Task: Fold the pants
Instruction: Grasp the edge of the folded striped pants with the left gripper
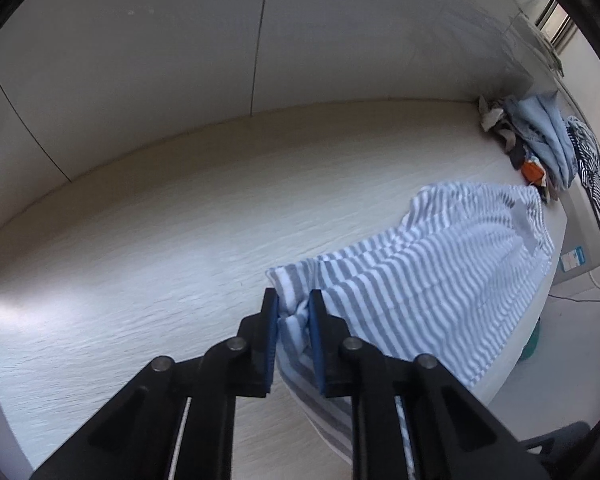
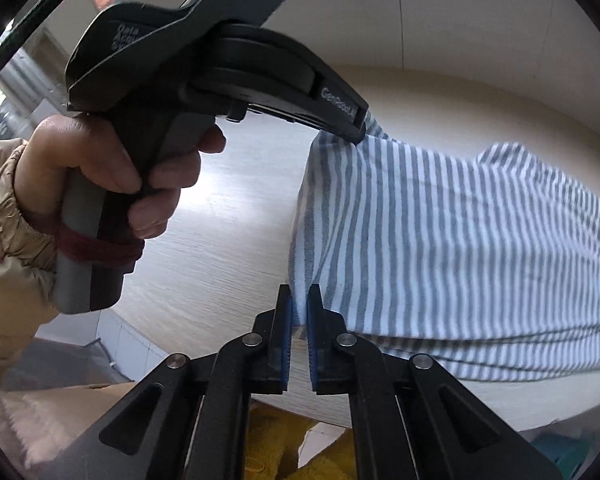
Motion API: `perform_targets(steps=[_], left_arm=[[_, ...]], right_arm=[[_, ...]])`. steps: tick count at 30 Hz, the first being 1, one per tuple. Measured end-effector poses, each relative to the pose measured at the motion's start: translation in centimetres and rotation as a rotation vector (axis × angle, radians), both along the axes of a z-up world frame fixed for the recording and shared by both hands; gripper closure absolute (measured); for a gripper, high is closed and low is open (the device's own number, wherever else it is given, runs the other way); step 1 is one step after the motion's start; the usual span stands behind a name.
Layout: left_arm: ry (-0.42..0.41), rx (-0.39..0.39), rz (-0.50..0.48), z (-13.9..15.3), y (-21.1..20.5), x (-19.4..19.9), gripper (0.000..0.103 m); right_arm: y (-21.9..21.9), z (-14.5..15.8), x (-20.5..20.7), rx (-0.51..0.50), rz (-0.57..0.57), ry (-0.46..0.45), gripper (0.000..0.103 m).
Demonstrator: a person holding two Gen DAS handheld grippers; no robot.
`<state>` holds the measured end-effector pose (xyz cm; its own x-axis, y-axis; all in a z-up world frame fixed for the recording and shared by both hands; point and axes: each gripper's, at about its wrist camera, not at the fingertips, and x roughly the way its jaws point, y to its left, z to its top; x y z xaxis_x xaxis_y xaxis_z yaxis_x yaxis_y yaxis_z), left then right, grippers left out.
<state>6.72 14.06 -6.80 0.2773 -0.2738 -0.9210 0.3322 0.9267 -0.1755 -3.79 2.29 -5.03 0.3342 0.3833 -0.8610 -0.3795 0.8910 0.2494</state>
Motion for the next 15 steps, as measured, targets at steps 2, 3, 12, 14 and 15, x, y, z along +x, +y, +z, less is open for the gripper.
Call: perform_targets(steps=[2, 3, 12, 14, 15], left_arm=[[-0.018, -0.006, 0.007, 1.4, -0.2, -0.2, 0.088], [-0.025, -0.010, 0.008, 2.0, -0.6, -0.3, 0.088], [-0.081, 0.003, -0.013, 6.0, -9.2, -0.9, 0.089], [-0.085, -0.002, -0.015, 6.6, -11.8, -0.8, 0.089], [-0.087, -0.007, -0.017, 6.9, -13.4, -0.8, 0.089]], right_arm=[[-1.5, 0.8, 0.2, 0.024, 0.003, 0.000, 0.095], [-2.5, 1.1, 0.4, 0.029, 0.000, 0.003, 0.095], [-13.8, 3.2, 1.2, -0.019, -0.049, -0.004, 0.095], [-16.6, 3.8, 1.8, -0.026, -0.053, -0.011, 0.095], [-17.2, 4.0, 1.8, -0.030, -0.056, -0.015, 0.095]])
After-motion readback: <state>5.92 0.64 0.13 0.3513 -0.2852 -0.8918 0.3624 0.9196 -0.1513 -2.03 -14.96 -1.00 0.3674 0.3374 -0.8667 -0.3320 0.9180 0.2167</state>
